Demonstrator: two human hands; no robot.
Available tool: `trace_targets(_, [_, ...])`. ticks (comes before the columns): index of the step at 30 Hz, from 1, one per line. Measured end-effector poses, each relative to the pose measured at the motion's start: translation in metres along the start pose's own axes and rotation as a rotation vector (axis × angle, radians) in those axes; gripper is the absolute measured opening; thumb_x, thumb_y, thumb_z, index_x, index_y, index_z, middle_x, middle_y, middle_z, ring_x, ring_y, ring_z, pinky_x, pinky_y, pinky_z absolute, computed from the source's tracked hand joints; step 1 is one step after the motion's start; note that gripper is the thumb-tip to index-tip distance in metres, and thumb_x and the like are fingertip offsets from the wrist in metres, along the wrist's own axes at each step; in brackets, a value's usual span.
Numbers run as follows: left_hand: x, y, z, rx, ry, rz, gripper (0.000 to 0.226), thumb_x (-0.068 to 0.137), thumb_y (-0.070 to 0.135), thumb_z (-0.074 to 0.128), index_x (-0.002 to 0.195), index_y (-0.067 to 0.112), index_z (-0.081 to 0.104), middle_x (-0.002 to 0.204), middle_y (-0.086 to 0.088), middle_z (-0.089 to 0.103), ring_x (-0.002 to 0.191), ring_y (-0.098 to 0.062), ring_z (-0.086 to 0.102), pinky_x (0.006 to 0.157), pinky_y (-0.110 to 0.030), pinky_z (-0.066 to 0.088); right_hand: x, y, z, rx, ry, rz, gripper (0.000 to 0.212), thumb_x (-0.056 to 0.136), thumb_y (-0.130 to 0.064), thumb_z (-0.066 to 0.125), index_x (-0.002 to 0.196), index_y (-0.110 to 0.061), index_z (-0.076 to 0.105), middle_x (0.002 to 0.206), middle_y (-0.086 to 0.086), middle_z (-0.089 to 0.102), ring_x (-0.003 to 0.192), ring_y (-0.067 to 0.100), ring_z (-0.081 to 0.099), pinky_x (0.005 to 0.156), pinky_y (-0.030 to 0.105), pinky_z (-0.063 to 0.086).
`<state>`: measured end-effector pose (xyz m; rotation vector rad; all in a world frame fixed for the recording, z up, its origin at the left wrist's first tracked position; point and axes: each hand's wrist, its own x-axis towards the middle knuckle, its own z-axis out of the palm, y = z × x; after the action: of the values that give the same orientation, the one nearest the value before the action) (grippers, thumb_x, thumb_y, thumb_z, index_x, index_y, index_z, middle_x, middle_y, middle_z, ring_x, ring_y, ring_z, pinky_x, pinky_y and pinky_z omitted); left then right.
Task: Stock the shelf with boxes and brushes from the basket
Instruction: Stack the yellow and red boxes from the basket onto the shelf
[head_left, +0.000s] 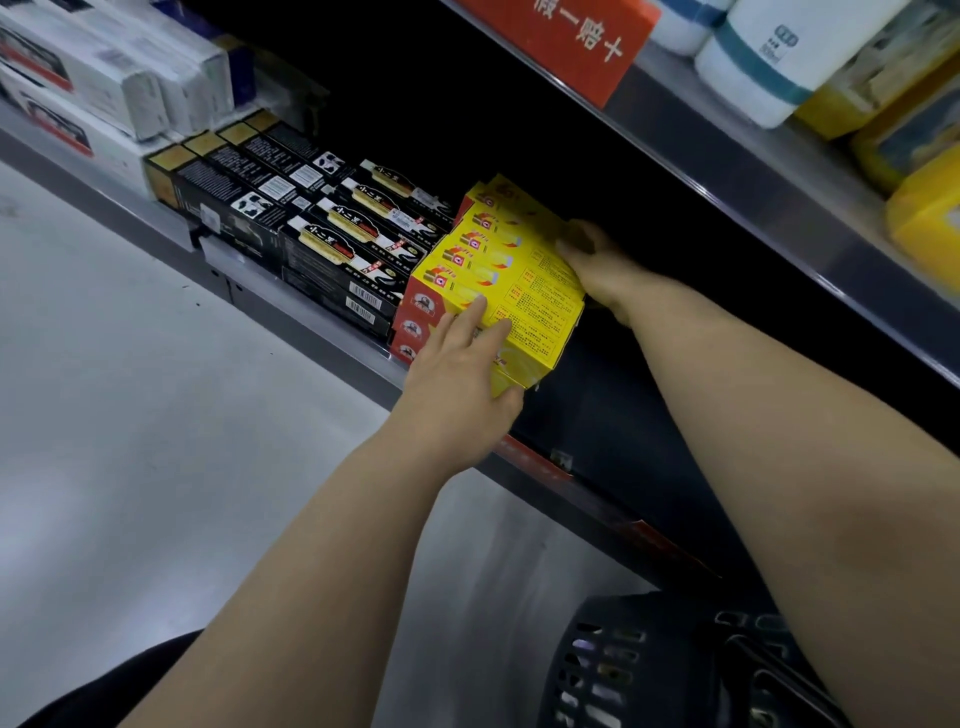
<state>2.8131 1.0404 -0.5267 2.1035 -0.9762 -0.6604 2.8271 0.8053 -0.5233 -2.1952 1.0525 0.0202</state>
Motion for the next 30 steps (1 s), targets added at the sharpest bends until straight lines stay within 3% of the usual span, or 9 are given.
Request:
trace_targets(5, [0.0,0.0,0.001,-0.008,-0.012,-0.009,0.067,0.095,0.033,0.05,0.151,0.027,0.014,0.16,0.004,-0.008,0.146,-0.022,-0.01,0.117,-0.039,0.0,-0.001,0.003,-0.004,0.025,-0.008,0.01,0.053,0.1,-0.031,0.042,0.148,-0.025,0.021,0.147,0.006,0.038,0.131,0.022,0.04,0.088,0.022,0.032])
trace_targets(8, [-0.001,0.001,0.0,-0.018,-0.018,-0.013,0.066,0.095,0.032,0.05,0.151,0.028,0.014,0.16,0.005,-0.008,0.146,-0.022,-0.01,0.117,-0.039,0.001,-0.003,0.001,-0.003,-0.02,-0.01,0.007,0.054,0.1,-0.032,0.039,0.149,-0.025,0.018,0.15,0.006,0.033,0.134,0.024,0.037,0.095,0.024,0.032])
trace_targets(13, [-0.001,0.006,-0.003,-0.037,-0.011,-0.029,0.064,0.095,0.03,0.049,0.15,0.026,0.017,0.16,0.003,-0.005,0.147,-0.021,-0.007,0.117,-0.037,0.002,-0.003,-0.006,-0.004,-0.193,0.033,0.048,0.058,0.1,-0.037,0.038,0.15,-0.019,0.015,0.153,0.008,0.027,0.137,0.027,0.032,0.108,0.032,0.03])
trace_targets(19, [-0.005,0.025,-0.007,-0.053,0.015,-0.01,0.063,0.095,0.028,0.049,0.15,0.026,0.018,0.16,0.003,0.003,0.147,-0.02,-0.004,0.117,-0.036,0.003,-0.036,-0.018,-0.018,-0.491,0.066,0.096,0.058,0.101,-0.036,0.035,0.151,-0.023,0.009,0.157,0.016,0.006,0.143,0.032,0.015,0.11,0.039,0.026])
trace_targets(21, [-0.008,0.033,-0.007,-0.065,0.022,0.02,0.061,0.095,0.028,0.049,0.149,0.026,0.022,0.16,0.003,0.01,0.147,-0.019,0.001,0.116,-0.034,0.006,-0.06,-0.022,-0.027,-0.518,0.057,0.046,0.058,0.101,-0.032,0.038,0.15,-0.015,0.014,0.154,0.018,0.016,0.141,0.033,0.022,0.109,0.036,0.028])
trace_targets(23, [-0.011,0.044,-0.007,-0.139,0.036,0.057,0.055,0.094,0.028,0.052,0.145,0.026,0.033,0.155,0.002,0.028,0.144,-0.018,0.019,0.112,-0.029,0.019,-0.092,-0.023,-0.039,-0.465,0.045,-0.05,0.05,0.097,-0.03,0.046,0.142,-0.011,0.034,0.146,0.016,0.035,0.132,0.03,0.038,0.103,0.032,0.034])
trace_targets(26, [-0.018,0.07,-0.006,-0.298,0.044,0.148,0.037,0.092,0.027,0.056,0.128,0.027,0.053,0.13,0.01,0.056,0.123,-0.006,0.047,0.099,-0.021,0.036,-0.155,-0.012,-0.064,-0.369,0.043,-0.173,0.029,0.091,-0.03,0.057,0.119,-0.022,0.058,0.128,0.006,0.051,0.111,0.021,0.054,0.088,0.025,0.04])
trace_targets(30, [-0.035,0.114,0.008,-0.325,-0.034,0.313,0.018,0.088,0.021,0.061,0.104,0.027,0.064,0.104,0.014,0.066,0.104,0.0,0.058,0.096,-0.024,0.045,-0.238,0.018,-0.102,-0.258,0.031,-0.219,0.013,0.086,-0.025,0.064,0.099,-0.028,0.063,0.108,-0.003,0.058,0.096,0.009,0.057,0.078,0.02,0.041])
